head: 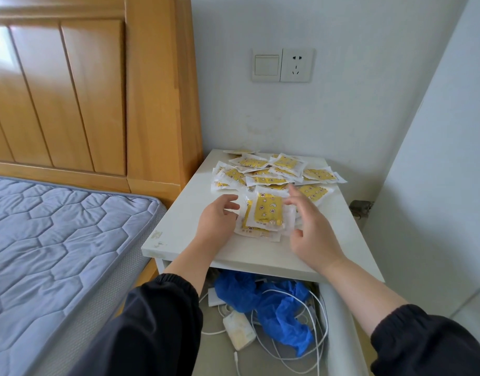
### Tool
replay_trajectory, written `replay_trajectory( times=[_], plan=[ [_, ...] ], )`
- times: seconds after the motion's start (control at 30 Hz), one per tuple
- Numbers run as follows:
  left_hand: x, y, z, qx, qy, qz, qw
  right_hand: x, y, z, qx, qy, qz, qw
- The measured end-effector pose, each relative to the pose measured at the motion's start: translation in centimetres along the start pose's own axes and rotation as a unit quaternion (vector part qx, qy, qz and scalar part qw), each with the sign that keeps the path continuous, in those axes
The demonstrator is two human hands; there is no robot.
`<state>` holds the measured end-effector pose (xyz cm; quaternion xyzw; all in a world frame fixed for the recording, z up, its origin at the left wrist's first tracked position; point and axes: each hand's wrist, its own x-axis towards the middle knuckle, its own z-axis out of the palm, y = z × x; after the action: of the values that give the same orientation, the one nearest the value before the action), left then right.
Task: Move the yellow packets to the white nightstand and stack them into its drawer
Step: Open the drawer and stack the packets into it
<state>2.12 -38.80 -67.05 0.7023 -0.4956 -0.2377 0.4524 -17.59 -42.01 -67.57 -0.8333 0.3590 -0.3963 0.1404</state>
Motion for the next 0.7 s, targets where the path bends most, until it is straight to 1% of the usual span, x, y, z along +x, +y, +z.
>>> replay_trajectory(
  times=[0.07,0.1,0.13,0.17,0.23,0.3,0.37,0.43,0.6,0.67,0.7],
  plan=[
    [-0.1,0.0,0.1,0.014,0.002,0.003,1.0,0.1,0.0,-0.1,-0.007,0.055,0.055,0.997],
    [-0.1,0.1,0.2,0.024,0.001,0.006,1.0,0.2,0.1,-0.1,-0.023,0.073,0.081,0.994],
    [-0.1,0.2,0.3,0.04,-0.001,0.006,0.999,0.4,0.1,-0.1,-0.045,0.073,0.097,0.992],
    [-0.2,0.3,0.3,0.059,-0.003,0.004,0.998,0.5,0.2,0.1,-0.07,0.056,0.104,0.99],
    [-0.3,0.6,0.5,0.09,-0.005,0.002,0.996,0.6,0.4,0.4,-0.125,-0.006,0.095,0.988],
    [-0.3,0.9,0.6,0.085,-0.008,-0.005,0.996,0.5,0.5,0.7,-0.159,-0.057,0.069,0.983],
    [-0.3,1.0,0.5,0.051,-0.013,-0.017,0.998,0.6,0.6,0.8,-0.178,-0.085,0.05,0.979],
    [-0.2,1.0,0.4,-0.005,-0.017,-0.023,1.0,0.6,0.5,0.9,-0.177,-0.098,0.032,0.979],
    [-0.1,0.6,-0.2,-0.107,-0.024,-0.031,0.993,0.6,0.4,1.0,-0.146,-0.101,0.0,0.984],
    [0.3,0.8,-0.8,-0.182,-0.037,-0.072,0.98,0.5,0.2,0.9,-0.135,-0.094,-0.001,0.986],
    [0.5,1.0,-0.9,-0.24,-0.05,-0.105,0.964,0.5,0.2,0.9,-0.131,-0.091,-0.002,0.987]
  ],
)
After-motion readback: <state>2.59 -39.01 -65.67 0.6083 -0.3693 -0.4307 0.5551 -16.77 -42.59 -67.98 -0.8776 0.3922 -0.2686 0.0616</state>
